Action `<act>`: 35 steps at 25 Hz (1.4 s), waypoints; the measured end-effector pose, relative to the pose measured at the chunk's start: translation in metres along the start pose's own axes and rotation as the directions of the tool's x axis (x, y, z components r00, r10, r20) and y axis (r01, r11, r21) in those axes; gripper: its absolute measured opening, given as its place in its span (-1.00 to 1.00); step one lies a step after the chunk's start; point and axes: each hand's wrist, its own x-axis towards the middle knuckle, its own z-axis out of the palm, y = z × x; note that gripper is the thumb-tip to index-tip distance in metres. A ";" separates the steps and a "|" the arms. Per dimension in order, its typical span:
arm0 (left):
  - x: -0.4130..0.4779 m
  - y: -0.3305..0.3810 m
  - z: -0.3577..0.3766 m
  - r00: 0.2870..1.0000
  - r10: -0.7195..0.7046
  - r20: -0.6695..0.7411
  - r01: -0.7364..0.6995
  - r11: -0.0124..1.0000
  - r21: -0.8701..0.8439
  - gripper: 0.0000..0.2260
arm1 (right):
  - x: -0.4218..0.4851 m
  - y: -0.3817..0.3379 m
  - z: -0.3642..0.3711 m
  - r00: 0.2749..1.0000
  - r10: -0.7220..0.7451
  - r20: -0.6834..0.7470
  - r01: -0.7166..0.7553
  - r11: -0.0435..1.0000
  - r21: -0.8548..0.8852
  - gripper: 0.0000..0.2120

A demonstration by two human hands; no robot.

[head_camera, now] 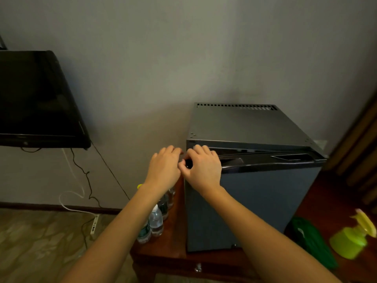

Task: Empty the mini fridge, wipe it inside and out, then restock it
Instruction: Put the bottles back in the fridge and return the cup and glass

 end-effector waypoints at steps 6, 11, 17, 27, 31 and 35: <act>-0.037 0.008 -0.007 1.000 -0.014 0.012 0.015 0.997 -0.081 -0.83 | -0.050 0.007 -0.059 0.968 -0.194 0.160 0.151 0.957 0.245 -0.75; -0.042 0.038 0.009 0.998 -0.038 0.049 0.044 0.991 -0.125 -0.84 | -0.052 0.021 -0.090 0.915 -0.198 0.352 0.059 0.928 0.369 -0.84; -0.063 0.058 0.016 0.989 -0.143 0.023 0.145 0.978 -0.152 -0.83 | -0.075 0.028 -0.110 0.862 -0.247 0.442 0.112 0.944 0.309 -0.79; -0.082 0.122 0.023 0.991 0.123 0.045 -0.108 0.962 -0.249 -0.83 | -0.163 0.059 -0.224 0.802 -0.128 0.584 -0.015 0.972 0.233 -0.79; -0.080 0.162 0.043 0.960 0.270 0.078 -0.237 0.926 -0.294 -0.82 | -0.184 0.084 -0.266 0.729 -0.006 0.685 -0.057 0.996 0.070 -0.81; -0.080 0.198 0.060 0.931 0.349 0.104 -0.297 0.894 -0.337 -0.83 | -0.211 0.095 -0.272 0.780 0.191 0.596 -0.155 0.982 -0.113 -0.80</act>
